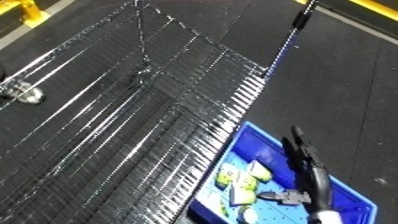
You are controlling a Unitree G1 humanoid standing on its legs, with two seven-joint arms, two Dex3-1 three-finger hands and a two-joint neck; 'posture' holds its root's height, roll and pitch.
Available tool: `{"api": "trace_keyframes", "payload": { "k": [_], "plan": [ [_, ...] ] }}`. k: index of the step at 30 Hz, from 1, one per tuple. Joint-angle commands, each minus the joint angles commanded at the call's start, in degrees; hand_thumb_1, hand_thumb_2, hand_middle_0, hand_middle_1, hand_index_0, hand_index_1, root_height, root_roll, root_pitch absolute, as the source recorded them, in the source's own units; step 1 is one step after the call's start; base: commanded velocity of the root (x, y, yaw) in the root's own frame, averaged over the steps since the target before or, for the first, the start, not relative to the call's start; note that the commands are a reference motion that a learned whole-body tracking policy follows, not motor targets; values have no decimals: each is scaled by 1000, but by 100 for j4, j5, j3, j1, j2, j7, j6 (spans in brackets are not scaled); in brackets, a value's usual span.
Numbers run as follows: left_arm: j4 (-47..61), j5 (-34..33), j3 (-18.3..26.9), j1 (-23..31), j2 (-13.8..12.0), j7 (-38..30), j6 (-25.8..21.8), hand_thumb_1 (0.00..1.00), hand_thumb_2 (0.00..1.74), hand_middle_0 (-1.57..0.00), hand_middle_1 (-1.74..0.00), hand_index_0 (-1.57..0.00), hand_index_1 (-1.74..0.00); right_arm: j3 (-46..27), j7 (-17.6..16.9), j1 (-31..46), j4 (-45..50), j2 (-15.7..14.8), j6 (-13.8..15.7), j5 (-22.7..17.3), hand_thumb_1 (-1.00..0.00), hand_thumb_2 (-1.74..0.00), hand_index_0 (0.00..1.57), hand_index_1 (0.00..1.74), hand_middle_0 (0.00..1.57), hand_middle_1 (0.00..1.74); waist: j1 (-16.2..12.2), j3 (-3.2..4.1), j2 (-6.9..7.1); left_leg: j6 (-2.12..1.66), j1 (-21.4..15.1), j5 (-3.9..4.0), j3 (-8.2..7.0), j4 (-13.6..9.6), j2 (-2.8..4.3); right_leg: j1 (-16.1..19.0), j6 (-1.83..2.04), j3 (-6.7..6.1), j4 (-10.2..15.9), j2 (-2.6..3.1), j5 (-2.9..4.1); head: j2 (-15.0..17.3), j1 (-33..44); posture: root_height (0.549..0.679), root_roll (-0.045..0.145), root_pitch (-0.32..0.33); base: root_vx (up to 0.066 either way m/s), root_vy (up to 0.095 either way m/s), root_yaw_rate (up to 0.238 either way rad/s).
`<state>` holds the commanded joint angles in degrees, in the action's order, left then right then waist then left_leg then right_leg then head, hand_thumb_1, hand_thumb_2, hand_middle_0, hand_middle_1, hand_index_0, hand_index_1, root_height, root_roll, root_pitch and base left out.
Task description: Pick up the object and place it into the box
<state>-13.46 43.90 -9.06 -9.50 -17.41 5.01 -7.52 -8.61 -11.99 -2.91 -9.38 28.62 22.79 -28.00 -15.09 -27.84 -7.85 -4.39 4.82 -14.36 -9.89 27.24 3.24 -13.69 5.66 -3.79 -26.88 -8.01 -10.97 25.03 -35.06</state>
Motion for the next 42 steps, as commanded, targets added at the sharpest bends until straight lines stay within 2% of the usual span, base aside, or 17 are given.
{"api": "trace_keyframes", "payload": {
  "k": [4,7,16,20,23,27,31,36,42],
  "plan": [
    [12,-26,-1,-43,-24,-33,47,1000,1740,-1570,-1740,-1570,-1740,275,103,-213,158,-62,-214,119,0,0,0,0,0,0,224,8,119,-7,42,37,118,-38,-5,77,-4,87,53,-17,29,64,419,668,86,-50,-13,-63,180],
    [5,-72,17,-69,-48,-24,99,1000,1740,-1570,-1740,-1570,-1740,460,115,-368,220,-117,-361,174,0,0,0,0,0,0,407,8,219,-13,90,71,229,-41,-9,138,-22,168,57,-3,32,104,735,668,80,-55,0,-93,198],
    [-38,-218,186,-141,-191,69,353,1000,1740,-1570,-1740,-1570,-1740,884,256,-655,319,-381,-702,322,0,0,0,0,0,0,884,21,534,-24,231,196,516,40,26,344,-109,421,-41,117,-4,480,1532,668,58,-76,38,-103,221],
    [-50,-282,255,-135,-231,115,464,1000,1740,-1570,-1740,-1570,-1740,1038,320,-731,330,-471,-831,412,0,0,0,0,0,0,1066,23,630,-16,274,220,638,100,30,427,-146,518,-138,163,-57,666,1858,667,50,-88,72,-73,243],
    [-71,-331,302,-111,-256,166,540,1000,1740,-1570,-1740,-1570,-1740,1105,360,-765,335,-523,-885,399,0,0,0,0,0,0,1185,29,688,0,313,217,722,134,21,456,-160,583,-222,190,-91,808,2091,666,44,-95,78,-65,238],
    [-88,-353,326,-104,-293,190,613,1000,1740,-1570,-1740,-1570,-1740,1209,395,-807,320,-609,-946,380,0,0,0,0,0,0,1312,25,745,23,368,233,818,139,4,448,-155,658,-298,219,-107,971,2313,665,38,-97,55,-43,187],
    [-57,-341,320,-105,-329,169,634,1000,1740,-1570,-1740,-1570,-1740,1314,403,-843,276,-670,-962,375,0,0,0,0,0,0,1404,-14,790,32,424,266,884,145,-7,418,-144,716,-355,226,-111,1155,2490,664,36,-97,20,-18,125],
    [-13,-320,285,-152,-362,132,666,1000,1740,-1570,-1740,-1570,-1740,1392,398,-924,134,-658,-938,306,0,0,0,0,0,0,1490,-58,832,35,496,276,948,189,-25,386,-130,756,-411,213,-112,1716,2720,663,35,-98,4,-10,106],
    [-16,-315,267,-106,-387,162,672,1000,1740,-1570,-1740,-1570,-1740,1425,445,-905,-21,-652,-847,264,0,0,0,0,0,0,1550,-73,856,48,480,245,1001,236,-35,415,-111,796,-491,173,-155,1793,2873,662,36,-107,49,-8,65]
  ]
}}
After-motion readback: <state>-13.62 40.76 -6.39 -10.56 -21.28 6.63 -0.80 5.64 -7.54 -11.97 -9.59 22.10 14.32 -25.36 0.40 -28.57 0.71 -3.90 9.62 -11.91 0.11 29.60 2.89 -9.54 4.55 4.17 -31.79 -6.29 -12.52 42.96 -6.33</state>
